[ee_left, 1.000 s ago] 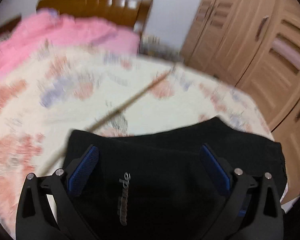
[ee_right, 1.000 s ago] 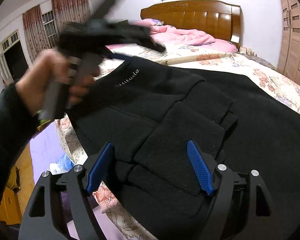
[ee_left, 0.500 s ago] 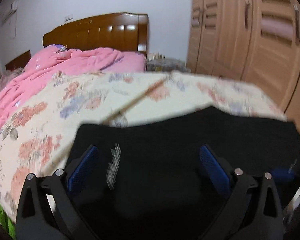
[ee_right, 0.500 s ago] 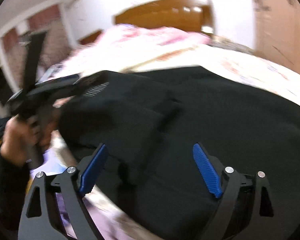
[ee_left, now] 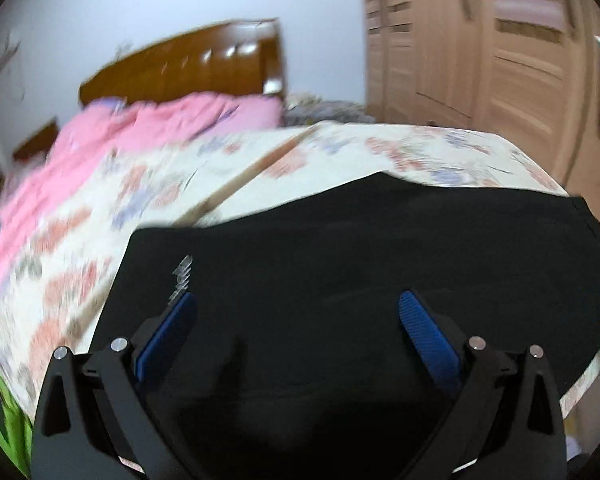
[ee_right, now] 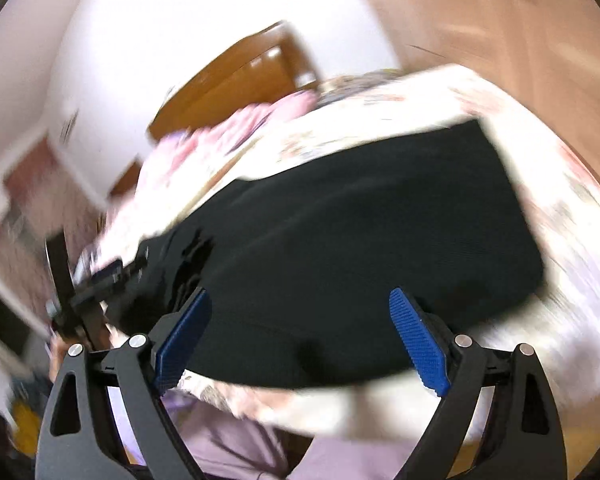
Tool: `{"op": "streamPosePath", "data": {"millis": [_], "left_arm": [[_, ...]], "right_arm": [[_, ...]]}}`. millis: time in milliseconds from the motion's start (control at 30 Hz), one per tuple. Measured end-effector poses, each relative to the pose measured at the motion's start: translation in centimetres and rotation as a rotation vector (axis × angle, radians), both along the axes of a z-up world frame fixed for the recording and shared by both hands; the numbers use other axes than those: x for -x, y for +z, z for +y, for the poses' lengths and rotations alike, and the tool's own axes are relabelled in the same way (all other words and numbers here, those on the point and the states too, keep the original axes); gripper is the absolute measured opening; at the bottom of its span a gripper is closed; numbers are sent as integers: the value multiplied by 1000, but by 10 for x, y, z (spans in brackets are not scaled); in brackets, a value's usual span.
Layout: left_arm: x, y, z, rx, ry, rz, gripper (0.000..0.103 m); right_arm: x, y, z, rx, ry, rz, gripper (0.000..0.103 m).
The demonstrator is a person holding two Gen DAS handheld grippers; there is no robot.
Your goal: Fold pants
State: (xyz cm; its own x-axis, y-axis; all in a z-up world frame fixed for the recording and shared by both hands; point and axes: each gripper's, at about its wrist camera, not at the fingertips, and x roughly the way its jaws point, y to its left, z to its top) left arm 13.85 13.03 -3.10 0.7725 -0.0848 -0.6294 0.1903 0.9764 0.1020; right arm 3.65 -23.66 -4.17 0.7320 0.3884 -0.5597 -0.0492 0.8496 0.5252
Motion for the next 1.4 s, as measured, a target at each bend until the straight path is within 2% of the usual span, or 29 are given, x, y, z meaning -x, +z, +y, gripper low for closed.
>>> {"op": "streamPosePath", "data": {"millis": [67, 167, 267, 333, 433, 567, 667, 933, 1000, 1067, 1133, 1200, 1267, 1300, 1333, 1400], "left_arm": [[-1, 0, -18, -19, -43, -10, 101], [-6, -7, -43, -62, -84, -6, 101], [-16, -20, -59, -113, -95, 4, 101], [-29, -32, -63, -156, -90, 33, 101], [-41, -43, -54, -99, -111, 85, 102], [-50, -47, -35, 42, -140, 167, 102], [-48, -49, -39, 23, -141, 159, 102], [-46, -48, -36, 56, -143, 142, 102], [-46, -48, -35, 56, -142, 141, 102], [-47, -48, -35, 64, -142, 140, 102], [-45, -48, -35, 61, -139, 138, 102], [-46, -48, -35, 64, -139, 138, 102], [-46, -48, -34, 70, -140, 138, 102], [-46, -48, -34, 73, -142, 137, 102], [-46, -48, -34, 76, -142, 137, 102], [-46, -48, -34, 78, -142, 136, 102]], "right_arm": [[18, -6, -29, -60, -61, 16, 88], [24, -17, -59, -36, -135, 79, 88], [14, -34, -74, -108, -127, 151, 89], [9, -35, -76, -129, -120, 146, 88], [-1, -31, -75, -92, -114, 174, 88], [-17, -30, -81, -93, -141, 221, 89], [-25, -31, -80, -114, -105, 240, 97], [-26, -31, -79, -170, -78, 285, 99], [-26, -30, -74, -138, -74, 283, 99], [-34, -27, -62, -27, -76, 283, 99], [-42, -26, -53, 42, -95, 283, 99], [-45, -27, -57, -6, -112, 284, 99], [-40, -29, -73, -167, -94, 281, 97], [-38, -29, -77, -196, -83, 278, 91], [-33, -30, -81, -194, -75, 285, 87], [-25, -32, -79, -157, -45, 292, 86]]}}
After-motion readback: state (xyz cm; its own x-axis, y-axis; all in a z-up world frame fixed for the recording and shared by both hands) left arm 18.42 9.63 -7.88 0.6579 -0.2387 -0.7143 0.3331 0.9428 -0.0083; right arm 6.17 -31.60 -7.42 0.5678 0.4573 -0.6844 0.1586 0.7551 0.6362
